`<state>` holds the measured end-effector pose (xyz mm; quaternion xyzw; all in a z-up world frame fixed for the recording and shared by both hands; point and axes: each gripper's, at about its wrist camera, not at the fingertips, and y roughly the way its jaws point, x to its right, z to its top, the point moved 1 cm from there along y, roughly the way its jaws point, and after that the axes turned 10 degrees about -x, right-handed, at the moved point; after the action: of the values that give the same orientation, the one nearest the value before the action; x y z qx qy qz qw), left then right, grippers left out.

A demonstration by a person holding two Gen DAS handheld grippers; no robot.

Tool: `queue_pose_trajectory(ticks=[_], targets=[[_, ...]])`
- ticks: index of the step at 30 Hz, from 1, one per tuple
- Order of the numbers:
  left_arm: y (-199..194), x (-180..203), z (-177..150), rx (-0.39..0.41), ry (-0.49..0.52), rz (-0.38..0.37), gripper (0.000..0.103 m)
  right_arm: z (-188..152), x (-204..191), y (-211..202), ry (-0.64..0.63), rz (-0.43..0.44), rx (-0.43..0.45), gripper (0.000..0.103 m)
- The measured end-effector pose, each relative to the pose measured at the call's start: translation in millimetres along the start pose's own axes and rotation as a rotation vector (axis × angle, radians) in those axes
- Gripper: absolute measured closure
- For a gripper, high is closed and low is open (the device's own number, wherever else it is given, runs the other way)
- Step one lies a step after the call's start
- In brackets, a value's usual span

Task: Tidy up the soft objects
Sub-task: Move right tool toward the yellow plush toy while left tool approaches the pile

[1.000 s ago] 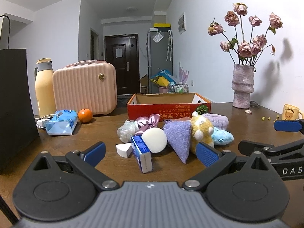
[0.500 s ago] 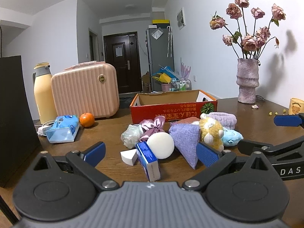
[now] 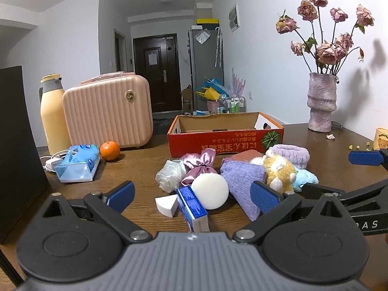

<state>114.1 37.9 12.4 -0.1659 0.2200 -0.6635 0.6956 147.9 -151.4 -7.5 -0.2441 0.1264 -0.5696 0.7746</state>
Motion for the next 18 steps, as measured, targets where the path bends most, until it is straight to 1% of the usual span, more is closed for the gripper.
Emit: queue_pose_trajectory(ticks=[9,18], targets=[[20.3,-7.3,12.2,-0.065,-0.042,-0.017,0.0,11.0,0.9,21.1,-0.008,-0.01,-0.038,0.0],[39.1,-10.4,20.0,-0.095,-0.078,-0.016,0.0,18.5,0.8,46.8,-0.017,-0.017,-0.08,0.0]])
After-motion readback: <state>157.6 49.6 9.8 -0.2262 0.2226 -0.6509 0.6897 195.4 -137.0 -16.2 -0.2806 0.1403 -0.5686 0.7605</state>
